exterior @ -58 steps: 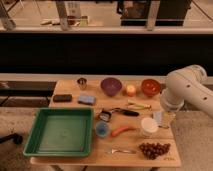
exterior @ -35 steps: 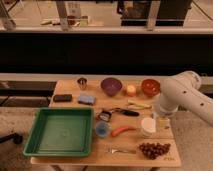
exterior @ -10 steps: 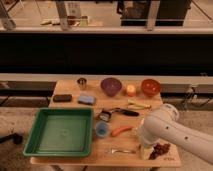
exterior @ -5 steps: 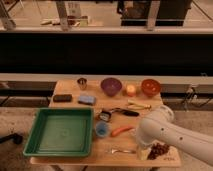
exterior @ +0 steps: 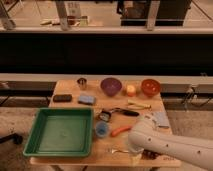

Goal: Place fork in tray

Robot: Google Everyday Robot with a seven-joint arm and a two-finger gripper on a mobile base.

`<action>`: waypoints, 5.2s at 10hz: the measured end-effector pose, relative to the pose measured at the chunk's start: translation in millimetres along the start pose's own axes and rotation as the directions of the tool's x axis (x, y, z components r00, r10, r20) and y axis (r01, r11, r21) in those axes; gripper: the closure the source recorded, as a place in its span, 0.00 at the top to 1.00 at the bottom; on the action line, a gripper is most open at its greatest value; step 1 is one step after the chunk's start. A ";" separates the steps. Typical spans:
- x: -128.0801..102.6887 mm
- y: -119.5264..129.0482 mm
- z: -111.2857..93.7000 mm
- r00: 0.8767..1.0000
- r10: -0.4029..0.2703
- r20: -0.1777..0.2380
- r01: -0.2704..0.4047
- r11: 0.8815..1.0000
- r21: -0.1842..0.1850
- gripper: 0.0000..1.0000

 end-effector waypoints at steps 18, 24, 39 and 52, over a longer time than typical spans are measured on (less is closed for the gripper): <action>-27.0 -14.5 31.4 0.997 0.041 0.067 -0.042 0.999 0.002 0.80; -22.0 -18.3 36.4 0.997 0.038 0.072 -0.038 0.999 0.010 0.73; -19.4 -20.3 28.7 0.996 0.024 0.084 -0.026 0.999 0.026 0.51; -20.1 -19.6 35.8 0.995 0.009 0.098 -0.008 1.000 -0.006 0.26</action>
